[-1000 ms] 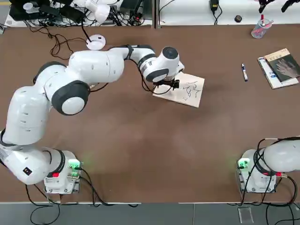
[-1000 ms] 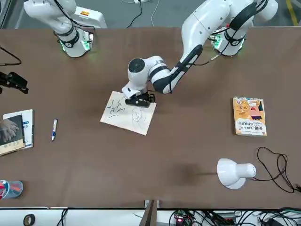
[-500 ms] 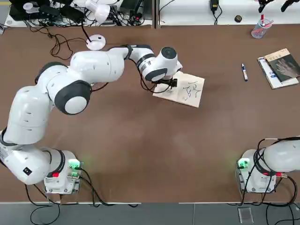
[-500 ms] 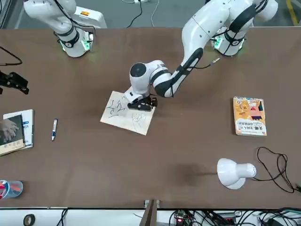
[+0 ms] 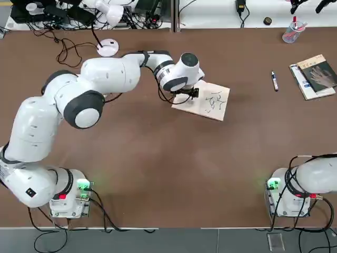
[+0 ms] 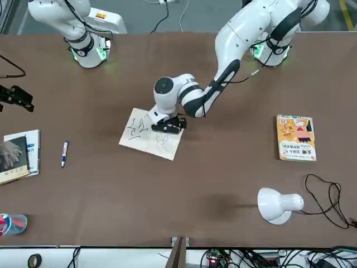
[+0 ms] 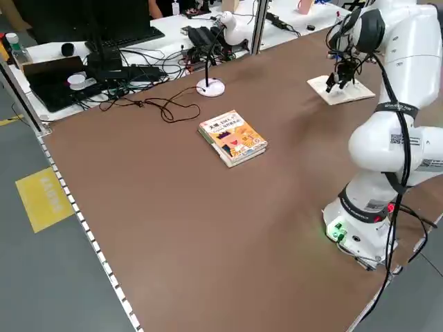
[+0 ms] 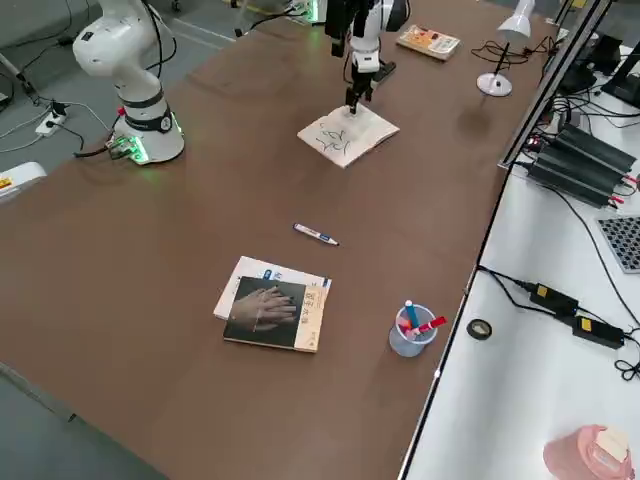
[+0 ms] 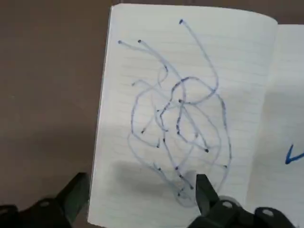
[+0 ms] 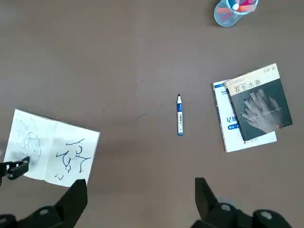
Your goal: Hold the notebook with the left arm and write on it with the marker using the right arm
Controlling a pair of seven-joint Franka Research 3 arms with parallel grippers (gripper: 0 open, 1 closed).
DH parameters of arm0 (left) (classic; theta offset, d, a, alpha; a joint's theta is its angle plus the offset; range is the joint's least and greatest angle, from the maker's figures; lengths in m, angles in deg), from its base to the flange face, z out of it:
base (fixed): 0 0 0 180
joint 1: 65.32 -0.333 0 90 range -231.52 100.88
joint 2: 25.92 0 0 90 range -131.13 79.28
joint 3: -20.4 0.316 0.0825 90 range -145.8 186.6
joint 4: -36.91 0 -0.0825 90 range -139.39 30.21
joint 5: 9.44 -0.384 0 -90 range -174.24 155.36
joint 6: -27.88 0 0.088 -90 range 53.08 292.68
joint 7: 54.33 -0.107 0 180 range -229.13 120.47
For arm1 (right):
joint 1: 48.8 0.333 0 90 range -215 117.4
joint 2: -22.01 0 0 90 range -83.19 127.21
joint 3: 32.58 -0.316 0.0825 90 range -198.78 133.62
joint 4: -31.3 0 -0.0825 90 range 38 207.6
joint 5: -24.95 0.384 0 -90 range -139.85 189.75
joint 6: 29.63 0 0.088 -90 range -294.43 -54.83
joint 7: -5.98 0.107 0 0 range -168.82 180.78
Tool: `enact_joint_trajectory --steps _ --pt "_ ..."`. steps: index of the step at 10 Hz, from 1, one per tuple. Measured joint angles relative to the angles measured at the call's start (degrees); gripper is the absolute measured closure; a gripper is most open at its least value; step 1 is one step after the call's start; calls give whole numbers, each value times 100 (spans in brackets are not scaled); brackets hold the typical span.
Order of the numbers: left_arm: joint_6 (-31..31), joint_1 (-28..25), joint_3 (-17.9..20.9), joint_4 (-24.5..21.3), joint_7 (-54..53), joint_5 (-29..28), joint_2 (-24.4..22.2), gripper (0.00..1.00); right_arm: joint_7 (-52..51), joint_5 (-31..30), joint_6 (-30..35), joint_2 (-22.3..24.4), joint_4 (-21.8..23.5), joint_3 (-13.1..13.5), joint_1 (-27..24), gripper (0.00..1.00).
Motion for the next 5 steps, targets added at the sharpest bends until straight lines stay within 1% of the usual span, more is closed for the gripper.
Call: enact_joint_trajectory --steps 5 --pt "149 1 81 36 -25 -36 127 0 0 0 -25 0 0 27 -44 0"
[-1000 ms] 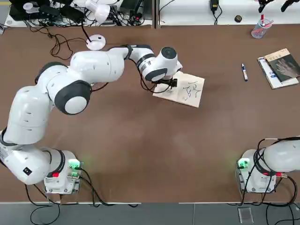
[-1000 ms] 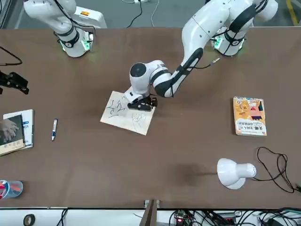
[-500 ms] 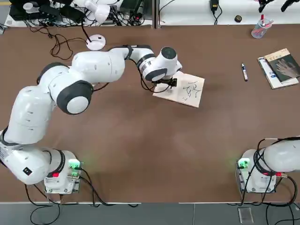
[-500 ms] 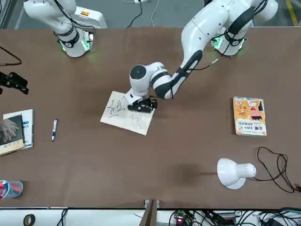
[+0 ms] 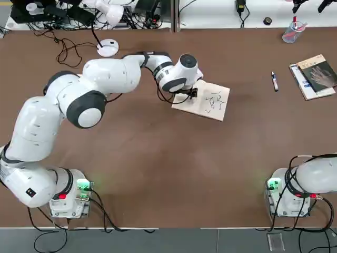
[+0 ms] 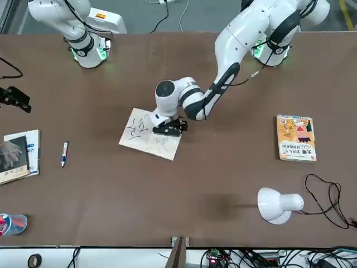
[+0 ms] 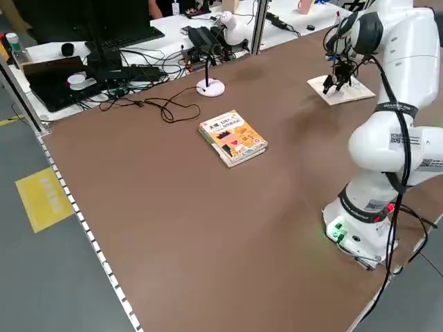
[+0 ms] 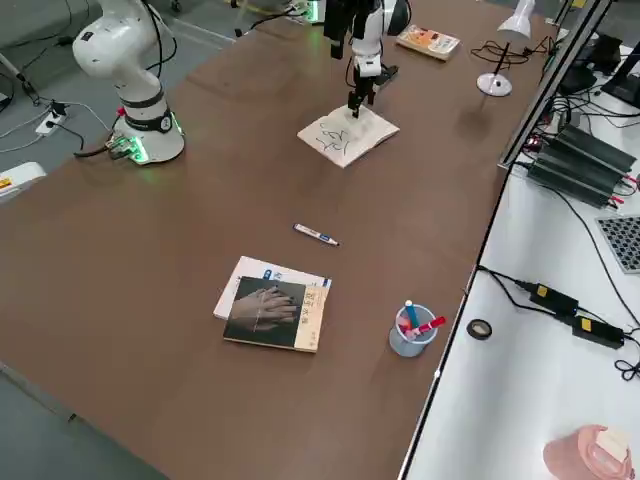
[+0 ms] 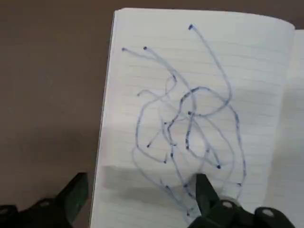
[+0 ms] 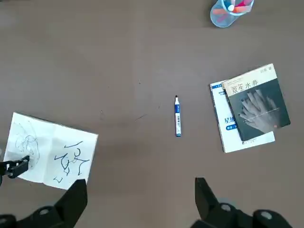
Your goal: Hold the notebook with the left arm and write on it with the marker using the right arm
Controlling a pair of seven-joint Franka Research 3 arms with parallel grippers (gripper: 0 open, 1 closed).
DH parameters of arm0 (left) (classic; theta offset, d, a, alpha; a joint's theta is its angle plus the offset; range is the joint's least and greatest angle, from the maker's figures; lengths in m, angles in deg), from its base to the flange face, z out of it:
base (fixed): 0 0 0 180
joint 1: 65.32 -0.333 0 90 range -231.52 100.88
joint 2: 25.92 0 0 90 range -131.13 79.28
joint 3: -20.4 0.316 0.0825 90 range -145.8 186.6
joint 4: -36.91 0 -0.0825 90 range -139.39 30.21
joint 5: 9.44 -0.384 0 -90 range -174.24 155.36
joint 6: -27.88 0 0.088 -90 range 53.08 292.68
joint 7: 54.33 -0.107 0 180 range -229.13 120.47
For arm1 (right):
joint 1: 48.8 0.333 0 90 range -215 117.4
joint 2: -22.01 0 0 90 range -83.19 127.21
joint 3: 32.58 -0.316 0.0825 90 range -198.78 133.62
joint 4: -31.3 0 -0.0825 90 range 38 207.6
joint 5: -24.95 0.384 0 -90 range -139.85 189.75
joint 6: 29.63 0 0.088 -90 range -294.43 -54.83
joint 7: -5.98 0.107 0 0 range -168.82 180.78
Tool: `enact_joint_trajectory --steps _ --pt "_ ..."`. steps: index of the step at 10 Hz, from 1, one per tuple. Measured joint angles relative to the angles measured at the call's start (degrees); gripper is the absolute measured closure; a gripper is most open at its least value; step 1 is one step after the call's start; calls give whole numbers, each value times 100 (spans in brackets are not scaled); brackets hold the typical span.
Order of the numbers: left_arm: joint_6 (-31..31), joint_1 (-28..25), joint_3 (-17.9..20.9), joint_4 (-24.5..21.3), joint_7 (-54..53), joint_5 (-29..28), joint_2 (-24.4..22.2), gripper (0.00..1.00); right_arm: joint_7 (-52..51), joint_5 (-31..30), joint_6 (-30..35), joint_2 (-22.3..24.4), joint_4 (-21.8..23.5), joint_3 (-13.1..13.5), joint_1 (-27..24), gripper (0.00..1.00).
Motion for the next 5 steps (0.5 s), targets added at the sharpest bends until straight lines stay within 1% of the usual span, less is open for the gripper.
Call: enact_joint_trajectory --steps 5 --pt "75 1 37 7 -44 -98 64 0 0 0 -3 0 0 0 1 0"
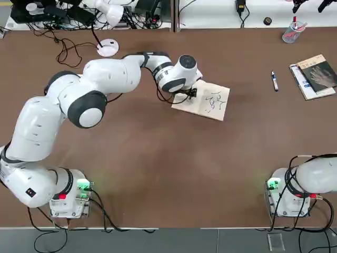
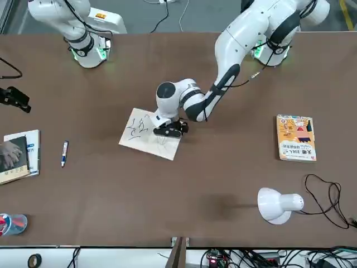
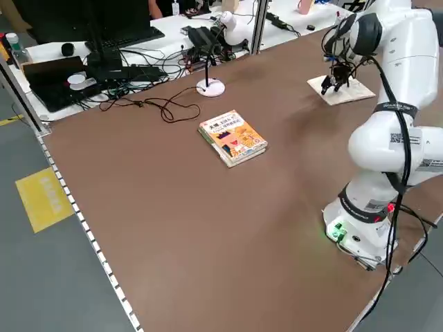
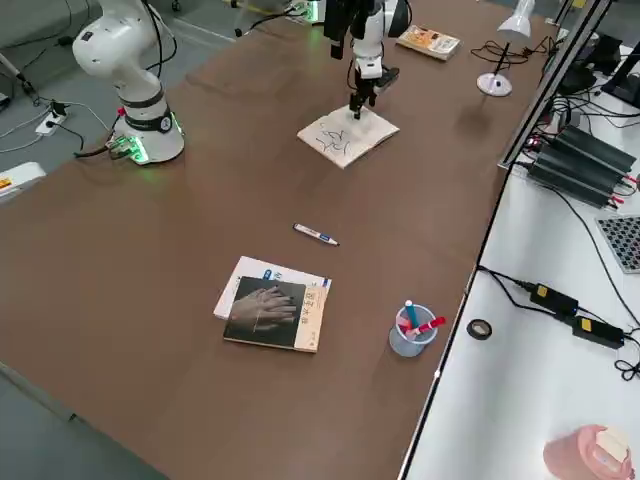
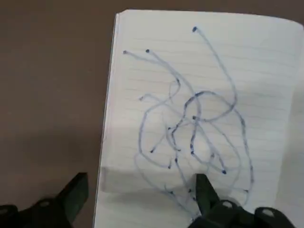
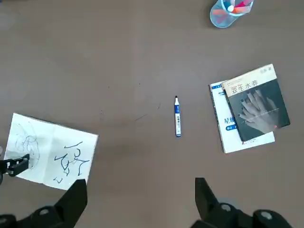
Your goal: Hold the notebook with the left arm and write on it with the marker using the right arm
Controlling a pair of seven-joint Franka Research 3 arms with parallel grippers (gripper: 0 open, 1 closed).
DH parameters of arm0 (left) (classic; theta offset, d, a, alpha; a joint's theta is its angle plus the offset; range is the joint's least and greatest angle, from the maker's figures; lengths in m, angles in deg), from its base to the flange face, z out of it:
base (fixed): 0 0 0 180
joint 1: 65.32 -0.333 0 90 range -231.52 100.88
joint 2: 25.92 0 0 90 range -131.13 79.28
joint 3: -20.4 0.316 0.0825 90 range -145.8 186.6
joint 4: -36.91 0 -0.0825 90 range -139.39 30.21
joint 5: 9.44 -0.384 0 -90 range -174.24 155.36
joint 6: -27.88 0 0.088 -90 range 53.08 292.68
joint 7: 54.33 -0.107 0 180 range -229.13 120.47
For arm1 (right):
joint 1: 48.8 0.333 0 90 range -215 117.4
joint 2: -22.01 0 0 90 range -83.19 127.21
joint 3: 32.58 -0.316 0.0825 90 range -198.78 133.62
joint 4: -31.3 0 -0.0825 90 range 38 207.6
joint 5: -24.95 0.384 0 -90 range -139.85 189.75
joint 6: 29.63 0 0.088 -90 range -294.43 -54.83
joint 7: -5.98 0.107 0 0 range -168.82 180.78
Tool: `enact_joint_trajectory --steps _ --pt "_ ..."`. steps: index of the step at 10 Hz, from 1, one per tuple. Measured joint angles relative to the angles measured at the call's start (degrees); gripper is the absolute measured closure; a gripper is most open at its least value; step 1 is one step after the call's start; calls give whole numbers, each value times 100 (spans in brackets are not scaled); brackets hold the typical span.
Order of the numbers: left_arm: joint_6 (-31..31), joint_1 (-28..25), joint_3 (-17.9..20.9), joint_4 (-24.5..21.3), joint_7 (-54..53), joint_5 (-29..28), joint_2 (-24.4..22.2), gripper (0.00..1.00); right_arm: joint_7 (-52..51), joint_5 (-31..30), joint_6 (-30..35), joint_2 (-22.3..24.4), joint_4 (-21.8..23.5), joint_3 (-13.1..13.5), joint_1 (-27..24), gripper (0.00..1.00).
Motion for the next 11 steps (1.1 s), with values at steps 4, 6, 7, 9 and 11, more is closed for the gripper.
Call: enact_joint_trajectory --steps 4,6,7,9,11 --pt "60 0 4 4 -3 -69 56 0 0 0 0 0 1 0 0 0" --pt "60 3 4 5 -7 -84 56 0 0 0 1 0 7 0 0 0" --pt "60 3 4 5 -10 -86 56 0 0 0 1 -1 18 0 0 0" --pt "60 3 4 5 -12 -86 56 0 0 0 0 -18 30 -4 7 0" --pt "61 3 4 6 -13 -86 56 0 0 0 -5 -49 32 -14 21 0"
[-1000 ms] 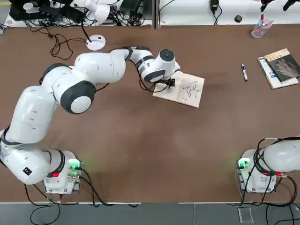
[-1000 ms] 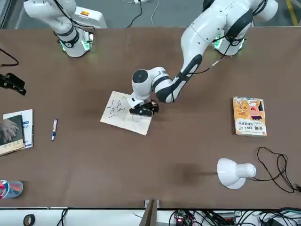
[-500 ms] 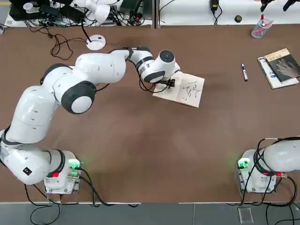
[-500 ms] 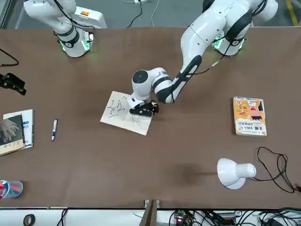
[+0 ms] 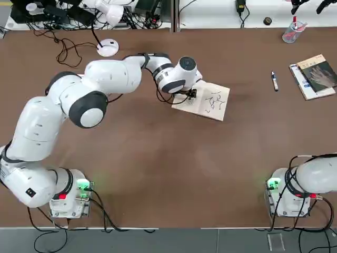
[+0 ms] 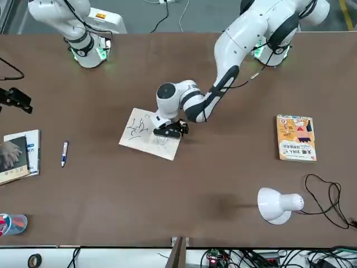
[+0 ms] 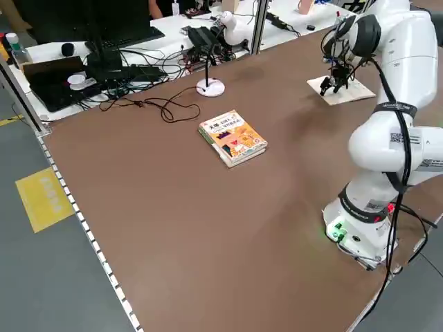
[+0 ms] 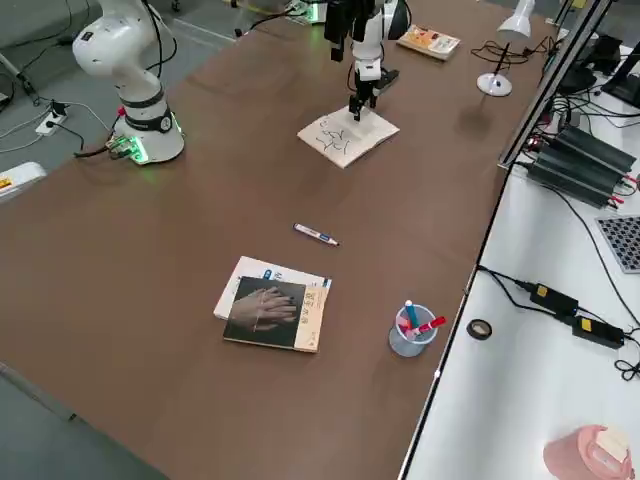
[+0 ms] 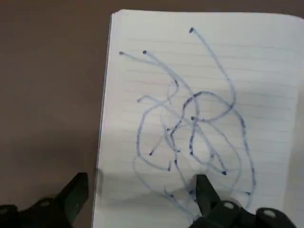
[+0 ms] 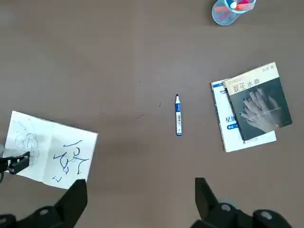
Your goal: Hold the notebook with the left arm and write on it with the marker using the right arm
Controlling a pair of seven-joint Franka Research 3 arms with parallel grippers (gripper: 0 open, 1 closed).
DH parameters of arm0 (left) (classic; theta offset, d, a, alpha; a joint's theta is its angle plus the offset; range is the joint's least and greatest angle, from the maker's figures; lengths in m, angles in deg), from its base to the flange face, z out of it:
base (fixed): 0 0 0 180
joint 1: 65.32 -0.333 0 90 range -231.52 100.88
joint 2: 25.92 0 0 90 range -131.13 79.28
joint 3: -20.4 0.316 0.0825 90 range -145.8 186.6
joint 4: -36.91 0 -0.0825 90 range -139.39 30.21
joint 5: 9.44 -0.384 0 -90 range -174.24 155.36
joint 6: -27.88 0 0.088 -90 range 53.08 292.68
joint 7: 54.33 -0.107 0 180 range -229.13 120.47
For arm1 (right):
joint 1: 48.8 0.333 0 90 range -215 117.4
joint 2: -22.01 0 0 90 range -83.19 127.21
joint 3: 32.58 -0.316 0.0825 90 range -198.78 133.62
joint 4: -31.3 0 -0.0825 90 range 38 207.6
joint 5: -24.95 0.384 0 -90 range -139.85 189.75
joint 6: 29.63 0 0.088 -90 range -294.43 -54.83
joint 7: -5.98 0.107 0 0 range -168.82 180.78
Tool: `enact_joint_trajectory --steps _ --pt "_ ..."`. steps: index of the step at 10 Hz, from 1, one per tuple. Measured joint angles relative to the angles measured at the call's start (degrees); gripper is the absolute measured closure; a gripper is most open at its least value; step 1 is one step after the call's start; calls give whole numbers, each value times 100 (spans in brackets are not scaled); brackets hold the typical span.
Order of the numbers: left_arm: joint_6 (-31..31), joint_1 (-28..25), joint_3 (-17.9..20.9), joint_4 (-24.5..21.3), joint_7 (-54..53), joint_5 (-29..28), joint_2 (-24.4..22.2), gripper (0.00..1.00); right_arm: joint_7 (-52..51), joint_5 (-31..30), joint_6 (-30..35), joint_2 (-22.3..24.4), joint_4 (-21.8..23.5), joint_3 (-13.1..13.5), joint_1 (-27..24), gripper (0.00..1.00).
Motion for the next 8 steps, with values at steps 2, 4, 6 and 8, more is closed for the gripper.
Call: enact_joint_trajectory --steps 2,4,6,8 --pt "0 0 0 1 0 0 0 0 -5 1 -23 -37 15 -53 -10 0" --pt "0 1 0 2 -1 -1 0 0 -91 -4 -34 -90 76 -161 -69 0" --pt "0 1 0 3 -1 -1 1 0 -574 -11 -168 -185 155 -216 -186 0" --pt "0 1 0 5 -1 -1 1 0 -1380 -12 -437 -315 275 -273 -446 0"
